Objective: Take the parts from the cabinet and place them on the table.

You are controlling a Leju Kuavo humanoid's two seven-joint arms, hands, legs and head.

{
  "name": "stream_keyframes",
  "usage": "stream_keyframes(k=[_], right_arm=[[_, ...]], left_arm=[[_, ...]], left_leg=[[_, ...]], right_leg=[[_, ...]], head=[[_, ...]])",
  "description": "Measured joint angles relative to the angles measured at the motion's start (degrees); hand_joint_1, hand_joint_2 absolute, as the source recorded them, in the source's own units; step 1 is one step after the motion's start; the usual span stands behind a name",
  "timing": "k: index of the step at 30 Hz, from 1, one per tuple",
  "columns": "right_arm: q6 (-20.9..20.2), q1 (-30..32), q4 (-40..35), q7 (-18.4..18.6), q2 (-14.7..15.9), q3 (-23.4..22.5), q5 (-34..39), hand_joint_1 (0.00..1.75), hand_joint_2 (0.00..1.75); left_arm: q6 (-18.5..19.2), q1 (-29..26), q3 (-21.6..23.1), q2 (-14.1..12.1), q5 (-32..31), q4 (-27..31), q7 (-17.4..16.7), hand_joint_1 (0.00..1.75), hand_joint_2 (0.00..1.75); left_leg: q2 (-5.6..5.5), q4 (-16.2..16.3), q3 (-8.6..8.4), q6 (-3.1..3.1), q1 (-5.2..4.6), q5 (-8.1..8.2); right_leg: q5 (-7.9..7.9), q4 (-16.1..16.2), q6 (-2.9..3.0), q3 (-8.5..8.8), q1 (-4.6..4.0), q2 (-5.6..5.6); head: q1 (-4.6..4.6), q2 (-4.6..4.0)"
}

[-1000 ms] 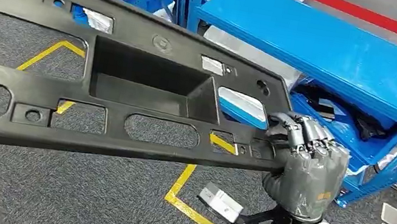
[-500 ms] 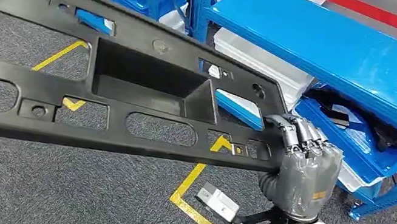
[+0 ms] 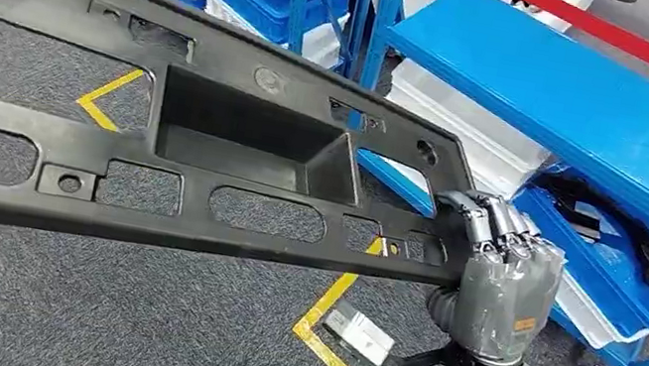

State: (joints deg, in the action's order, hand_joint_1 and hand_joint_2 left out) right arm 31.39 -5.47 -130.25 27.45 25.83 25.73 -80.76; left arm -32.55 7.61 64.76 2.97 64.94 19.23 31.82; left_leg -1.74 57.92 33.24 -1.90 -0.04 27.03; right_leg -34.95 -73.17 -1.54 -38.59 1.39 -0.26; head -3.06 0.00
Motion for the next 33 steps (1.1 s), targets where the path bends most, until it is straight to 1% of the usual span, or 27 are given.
stream_keyframes(k=[2, 3, 4, 5, 7, 8, 9, 10, 12, 13, 14, 15, 16, 17, 18, 19, 22, 23, 24, 25, 26, 27, 28, 29, 30, 32, 33], right_arm=[[0.02, -0.03, 0.0, 0.0, 0.0, 0.0, 0.0, 1.75, 1.75], [0.02, -0.03, 0.02, 0.0, 0.0, 0.0, 0.0, 1.75, 1.75], [0.02, -0.02, -0.02, 0.0, 0.0, 0.0, 0.0, 1.75, 1.75], [0.0, 0.05, -0.02, -0.04, 0.0, 0.0, 0.0, 1.75, 1.75], [-0.02, 0.0, -0.02, -0.07, 0.0, 0.0, 0.0, 1.75, 1.75], [-0.07, -0.04, -0.02, -0.07, 0.0, 0.0, 0.0, 1.75, 1.75], [-0.18, 0.02, -0.04, -0.04, 0.0, 0.0, 0.0, 1.75, 1.75], [-0.24, 0.15, -0.18, 0.11, 0.0, 0.0, 0.0, 1.75, 1.75], [-0.31, 0.79, -0.44, 0.2, 0.0, -0.07, 0.0, 1.75, 1.75], [-0.29, 1.14, -0.48, 0.22, 0.0, -0.13, 0.0, 1.75, 1.75], [-0.28, 1.35, -0.48, 0.22, 0.0, -0.15, 0.0, 1.75, 1.75], [-0.28, 1.49, -0.5, 0.2, 0.0, -0.15, 0.0, 1.75, 1.75], [-0.26, 1.54, -0.5, 0.13, 0.0, -0.18, 0.0, 1.75, 1.75], [-0.26, 1.54, -0.57, 0.07, 0.0, -0.2, 0.0, 1.75, 1.75], [-0.28, 1.54, -0.68, -0.07, 0.0, -0.2, 0.0, 1.75, 1.75], [-0.28, 1.55, -0.83, -0.09, 0.0, -0.22, 0.0, 1.75, 1.75], [-0.72, 1.53, -0.9, -0.28, 0.0, -0.22, 0.0, 1.75, 1.75], [-0.96, 1.54, -1.0, -0.3, 0.0, -0.24, 0.0, 1.75, 1.75], [-1.12, 1.55, -1.01, -0.44, 0.0, -0.26, 0.0, 1.75, 1.75], [-1.14, 1.52, -1.09, -0.46, 0.0, -0.28, 0.0, 1.75, 1.75], [-1.14, 1.54, -1.09, -0.46, 0.0, -0.28, 0.0, 1.75, 1.75], [-1.14, 1.61, -1.09, -0.46, -0.02, -0.28, 0.0, 1.75, 1.75], [-1.14, 1.65, -1.09, -0.46, -0.02, -0.28, -0.02, 1.75, 1.75], [-1.14, 1.75, -1.09, -0.48, -0.02, -0.28, 0.0, 1.75, 1.75], [-1.14, 1.81, -1.09, -0.52, -0.02, -0.28, 0.0, 1.75, 1.75], [-1.14, 1.8, -1.09, -0.7, -0.02, -0.28, 0.0, 1.75, 1.75], [-1.11, 1.79, -1.09, -0.72, -0.02, -0.28, 0.0, 1.75, 1.75]], left_arm=[[0.0, 0.04, 0.0, 0.0, -0.02, 0.0, 0.0, 0.0, 1.75], [0.0, 0.02, 0.0, 0.0, 0.0, 0.0, 0.0, 0.0, 1.75], [0.0, 0.06, 0.0, 0.0, 0.0, 0.0, 0.0, 0.0, 1.75], [0.0, 0.01, 0.0, 0.0, 0.02, 0.0, 0.04, 0.0, 1.75], [0.0, -0.06, 0.0, 0.0, 0.0, 0.0, 0.15, 0.0, 1.75], [0.0, -0.01, 0.0, -0.04, -0.07, 0.0, 0.17, 0.0, 1.75], [0.0, 0.02, 0.0, -0.02, -0.17, 0.0, 0.18, 0.0, 1.75], [0.02, 0.11, 0.0, -0.02, -0.28, 0.0, 0.15, 0.0, 1.75], [0.11, 0.13, 0.0, -0.02, -0.74, 0.0, -0.15, 0.0, 1.75], [0.11, 0.12, 0.0, -0.02, -0.79, 0.0, -0.28, 0.0, 1.75], [0.11, 0.11, 0.0, -0.02, -0.81, 0.0, -0.37, 0.0, 1.75], [0.11, 0.12, 0.0, -0.02, -0.81, 0.0, -0.39, 0.0, 1.75], [0.11, 0.15, 0.0, -0.02, -0.79, 0.0, -0.39, 0.0, 1.75], [0.11, 0.18, 0.0, -0.02, -0.79, 0.0, -0.39, 0.0, 1.75], [0.11, 0.22, 0.0, -0.02, -0.79, 0.0, -0.39, 0.0, 1.75], [0.11, 0.35, 0.0, -0.02, -0.76, 0.0, -0.37, 0.0, 1.75], [0.11, 0.1, 0.0, -0.02, -0.66, 0.0, -0.33, 0.0, 1.75], [0.11, 0.09, 0.0, -0.02, -0.66, 0.0, -0.22, 0.0, 1.75], [0.11, 0.1, 0.0, 0.0, -0.66, 0.0, -0.15, 0.0, 1.75], [0.11, 0.21, 0.0, 0.0, -0.63, 0.0, -0.13, 0.0, 1.75], [0.11, 0.24, 0.0, 0.0, -0.63, 0.0, -0.11, 0.0, 1.75], [0.13, 0.22, 0.0, 0.02, -0.63, 0.0, -0.11, 0.0, 1.75], [0.13, 0.2, 0.0, 0.04, -0.61, 0.0, -0.11, 0.0, 1.75], [0.13, 0.19, 0.0, 0.04, -0.59, 0.0, -0.11, 0.0, 1.75], [0.11, 0.17, 0.0, 0.04, -0.57, 0.0, -0.11, 0.0, 1.75], [0.13, 0.24, 0.0, 0.04, -0.52, 0.0, -0.11, 0.0, 1.75], [0.13, 0.26, 0.0, 0.04, -0.44, 0.0, -0.11, 0.0, 1.75]], left_leg=[[-1.01, 0.69, 0.01, 0.44, 0.17, 0.39], [-1.4, 1.06, 0.29, 0.8, 0.22, 0.66], [-1.81, 1.89, 0.66, 1.18, -0.16, 0.86], [-1.89, 1.67, 0.78, 1.33, -0.08, 0.76], [-2.22, 1.39, 0.78, 1.89, 0.12, 0.59], [-2.35, 1.67, 0.77, 2.2, 0.04, 0.9], [-0.84, 3.13, 1.08, 2.65, -0.08, 1.96], [0.13, 6.11, 2.48, 3.02, 0.04, 3.86], [0.98, 15.43, 6.96, 3.57, 0.37, 8.19], [1.16, 18.88, 8.72, 3.67, 0.46, 9.05], [1.24, 19.43, 9.09, 3.65, 0.56, 8.51], [1.29, 17.41, 8.17, 3.52, 0.58, 6.86], [1.45, 12.75, 5.75, 3.25, 0.56, 4.16], [2.02, 7.02, 2.92, 2.88, 0.48, 1.44], [3.52, 2.33, 0.97, 2.43, 0.25, 0.38], [3.99, 1.7, 0.75, 2.29, -0.2, 0.87], [2.88, 1.62, 1.02, 1.58, -0.53, 0.77], [2.48, 0.62, 0.58, 1.02, -0.13, 0.34], [2.38, 0.18, 0.27, 0.74, 0.11, 0.03], [2.09, -0.02, 0.19, 0.35, 0.15, -0.07], [1.84, -0.02, 0.21, 0.14, 0.15, -0.07], [1.49, -0.02, 0.19, 0.04, 0.07, -0.01], [1.14, 0.02, 0.17, -0.02, -0.03, 0.03], [0.66, 0.1, 0.13, -0.05, -0.1, 0.06], [0.16, 0.17, 0.05, -0.04, -0.1, 0.12], [-0.88, 0.52, -0.13, 0.12, -0.02, 0.39], [-1.3, 0.91, -0.14, 0.38, 0.01, 0.67]], right_leg=[[5.55, 10.21, 0.02, 4.64, 0.23, 0.68], [4.92, 12.67, 0.09, 5.9, 0.47, 2.41], [5.19, 13.2, 0.51, 5.69, 0.05, 2.18], [5.21, 12.94, 0.77, 5.56, 0.15, 1.78], [5.3, 12.95, 1.42, 5.62, -0.26, 1.38], [5.56, 13.36, 1.82, 5.77, 0.2, 0.81], [5.59, 13.41, 1.96, 5.89, 0.26, 0.52], [5.5, 13.41, 2.27, 5.89, 0.26, 0.14], [5.4, 13.4, 2.41, 5.91, 0.14, -0.82], [5.35, 13.39, 2.44, 5.9, 0.13, -1.3], [5.3, 13.38, 2.4, 5.95, 0.13, -1.68], [5.2, 13.38, 2.37, 6.08, 0.13, -2.0], [5.06, 13.38, 2.3, 6.34, 0.13, -2.33], [4.88, 13.39, 2.12, 6.66, 0.13, -2.62], [4.71, 13.42, 1.87, 6.85, 0.11, -2.87], [4.52, 13.29, 1.55, 6.86, -0.31, -3.06], [4.6, 13.99, 0.81, 7.27, -0.19, -3.95], [4.38, 14.11, 0.4, 7.53, -0.2, -4.11], [3.56, 13.2, 0.29, 7.51, 0.09, -2.79], [1.71, 10.71, 0.34, 6.28, 0.02, -1.38], [-0.52, 6.72, 0.31, 4.37, 0.0, -0.56], [-2.47, 2.25, 0.19, 2.17, -0.03, -0.18], [-3.64, -1.55, 0.09, 0.19, -0.05, -0.01], [-3.32, -3.37, 0.01, -0.98, -0.06, 0.01], [-1.58, -1.99, 0.03, -0.58, -0.05, 0.02], [4.07, 7.03, 0.26, 3.27, 0.03, 0.33], [6.29, 11.97, 0.39, 5.32, 0.12, 1.22]], head=[[-0.2, 0.0], [-0.31, 0.0], [-0.42, 0.0], [-0.33, 0.0], [-0.09, 0.0], [-0.11, 0.0], [0.19, 0.0], [0.85, 0.0], [0.87, 0.0], [0.92, 0.0], [0.92, 0.0], [0.94, 0.0], [0.92, 0.0], [0.96, 0.0], [0.96, 0.0], [0.98, 0.0], [0.92, 0.0], [0.94, 0.0], [0.76, 0.0], [0.72, 0.0], [0.39, 0.0], [0.04, 0.0], [-0.02, 0.0], [-0.07, 0.0], [-0.09, 0.0], [-0.22, 0.0], [-0.41, 0.0]])
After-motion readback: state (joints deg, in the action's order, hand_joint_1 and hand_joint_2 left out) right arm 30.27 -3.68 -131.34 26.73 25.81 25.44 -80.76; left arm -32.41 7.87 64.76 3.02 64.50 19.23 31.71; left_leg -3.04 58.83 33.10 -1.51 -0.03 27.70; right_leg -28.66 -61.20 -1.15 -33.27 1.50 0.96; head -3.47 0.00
